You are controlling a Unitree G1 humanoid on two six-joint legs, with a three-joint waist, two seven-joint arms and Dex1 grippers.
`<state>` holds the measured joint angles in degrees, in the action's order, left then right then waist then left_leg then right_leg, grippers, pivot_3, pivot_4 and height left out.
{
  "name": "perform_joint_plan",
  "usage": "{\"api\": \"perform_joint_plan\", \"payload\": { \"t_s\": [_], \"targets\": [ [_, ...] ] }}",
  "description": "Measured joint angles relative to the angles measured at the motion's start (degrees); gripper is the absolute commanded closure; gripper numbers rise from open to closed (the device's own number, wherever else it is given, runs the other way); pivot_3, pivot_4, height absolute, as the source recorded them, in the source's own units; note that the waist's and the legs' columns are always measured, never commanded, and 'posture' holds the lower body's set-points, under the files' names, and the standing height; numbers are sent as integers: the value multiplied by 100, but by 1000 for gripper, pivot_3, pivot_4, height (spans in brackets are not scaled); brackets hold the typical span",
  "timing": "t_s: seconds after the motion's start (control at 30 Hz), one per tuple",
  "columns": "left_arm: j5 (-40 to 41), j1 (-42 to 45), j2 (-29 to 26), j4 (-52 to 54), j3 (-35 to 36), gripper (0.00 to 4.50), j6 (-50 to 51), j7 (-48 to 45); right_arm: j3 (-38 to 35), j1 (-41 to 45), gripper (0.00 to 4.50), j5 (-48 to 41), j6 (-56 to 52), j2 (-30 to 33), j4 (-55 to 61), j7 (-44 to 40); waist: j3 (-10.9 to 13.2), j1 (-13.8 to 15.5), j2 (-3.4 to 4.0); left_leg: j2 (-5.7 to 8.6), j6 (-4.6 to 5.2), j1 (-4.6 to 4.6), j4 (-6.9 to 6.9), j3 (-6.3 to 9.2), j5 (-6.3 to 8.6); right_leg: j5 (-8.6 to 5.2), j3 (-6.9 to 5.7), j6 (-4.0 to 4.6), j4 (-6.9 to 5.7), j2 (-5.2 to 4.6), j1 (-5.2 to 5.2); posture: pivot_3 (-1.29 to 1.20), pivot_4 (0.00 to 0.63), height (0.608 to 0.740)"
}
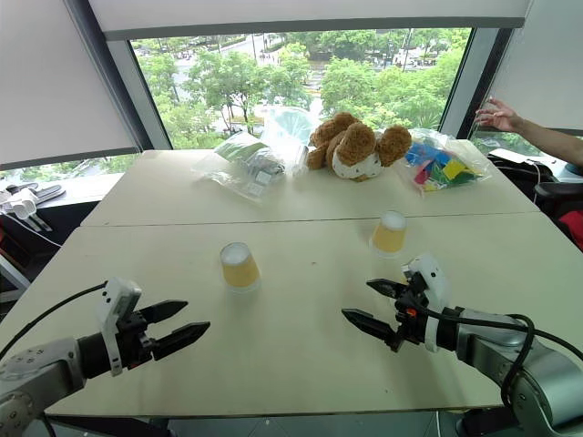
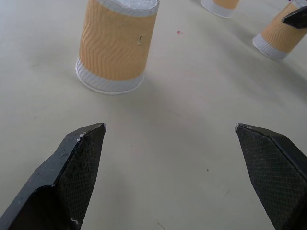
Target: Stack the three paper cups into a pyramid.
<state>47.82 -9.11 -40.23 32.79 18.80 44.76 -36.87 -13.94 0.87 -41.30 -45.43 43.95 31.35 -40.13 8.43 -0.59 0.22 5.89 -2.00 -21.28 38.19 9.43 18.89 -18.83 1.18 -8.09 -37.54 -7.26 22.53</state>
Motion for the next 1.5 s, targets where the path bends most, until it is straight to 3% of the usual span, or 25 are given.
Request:
{"api": "perform_joint_plan", "payload": {
  "t_s": [0.63,0.8,1.07,1.23,1.5],
  "targets": [
    [-355,232,-270,-493,-31,36,-289,-541,-11,-92,0,71,194,-77,244,473,0,2,0,0,0,0,0,0,0,0,0,0,0,0,2,0,150,740],
    [-505,569,-586,-756,-301,36,-277,-781,-259,-34,0,9,190,-83,415,762,0,0,0,1,0,-2,-1,1,0,0,0,0,0,0,4,0,150,740],
    [-990,1849,-1138,-1884,-818,36,-610,-1728,-1073,385,0,16,188,-75,413,1472,0,11,-1,5,0,-6,-2,4,0,0,-5,0,-1,0,7,0,150,740],
    [-956,3214,-1132,-2490,-1024,36,-500,-2155,-1806,-403,0,469,475,-74,16,1488,2,85,-9,18,1,-10,4,6,0,1,-11,-1,-3,-10,5,0,150,740],
    [-1035,3721,-988,-2427,-1410,36,-554,-2567,-1899,-881,0,513,711,-588,-351,1369,2,-105,-6,6,2,-4,2,-11,0,1,2,-1,-44,-5,20,0,150,740]
  ]
}}
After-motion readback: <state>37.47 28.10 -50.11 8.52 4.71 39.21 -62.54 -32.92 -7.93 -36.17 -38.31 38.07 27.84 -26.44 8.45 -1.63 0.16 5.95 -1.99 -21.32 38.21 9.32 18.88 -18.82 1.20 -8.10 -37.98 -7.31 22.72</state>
